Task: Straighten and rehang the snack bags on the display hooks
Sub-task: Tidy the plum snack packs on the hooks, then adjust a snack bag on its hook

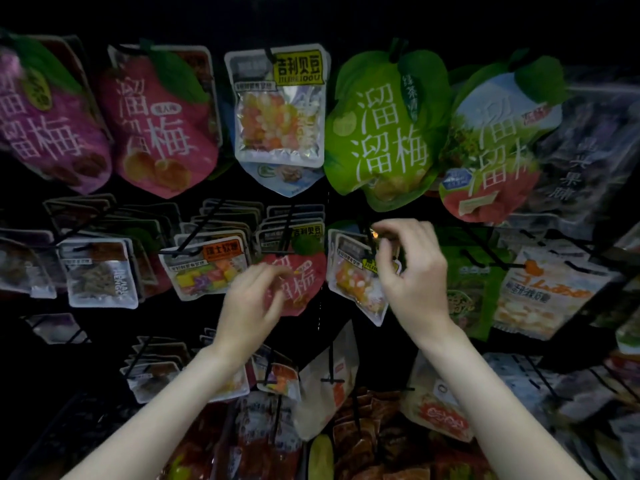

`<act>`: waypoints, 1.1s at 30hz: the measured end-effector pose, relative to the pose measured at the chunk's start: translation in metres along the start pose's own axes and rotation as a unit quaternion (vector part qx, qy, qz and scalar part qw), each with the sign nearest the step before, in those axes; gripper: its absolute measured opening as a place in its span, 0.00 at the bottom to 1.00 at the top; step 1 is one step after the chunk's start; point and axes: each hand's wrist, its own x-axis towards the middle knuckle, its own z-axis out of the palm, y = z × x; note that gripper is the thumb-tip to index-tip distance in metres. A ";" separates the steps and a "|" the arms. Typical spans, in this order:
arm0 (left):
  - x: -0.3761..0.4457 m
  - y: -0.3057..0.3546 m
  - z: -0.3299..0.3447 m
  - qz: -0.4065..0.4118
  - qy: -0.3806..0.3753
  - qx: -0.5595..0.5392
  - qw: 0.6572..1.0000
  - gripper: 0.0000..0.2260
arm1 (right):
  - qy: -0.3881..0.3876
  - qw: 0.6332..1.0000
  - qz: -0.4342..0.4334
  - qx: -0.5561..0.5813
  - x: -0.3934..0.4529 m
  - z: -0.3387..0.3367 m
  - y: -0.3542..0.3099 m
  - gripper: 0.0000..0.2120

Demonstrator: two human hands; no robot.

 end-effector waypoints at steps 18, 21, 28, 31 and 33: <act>0.014 -0.027 -0.033 -0.059 -0.097 0.023 0.993 0.08 | -0.332 0.933 0.127 0.050 -0.016 0.088 -0.001 0.22; 0.011 -0.032 -0.055 0.019 -0.165 0.044 0.985 0.07 | -0.391 0.903 0.165 0.072 -0.018 0.083 -0.015 0.12; 0.009 -0.065 -0.127 -0.141 -0.091 -0.179 0.970 0.06 | -0.323 0.877 0.242 0.260 -0.010 0.095 -0.080 0.03; 0.025 -0.074 -0.165 -0.224 -0.004 -0.297 0.928 0.06 | -0.214 0.861 0.313 0.340 0.006 0.115 -0.123 0.03; 0.036 -0.079 -0.186 -0.253 0.010 -0.341 0.905 0.06 | -0.170 0.859 0.338 0.344 0.016 0.129 -0.147 0.03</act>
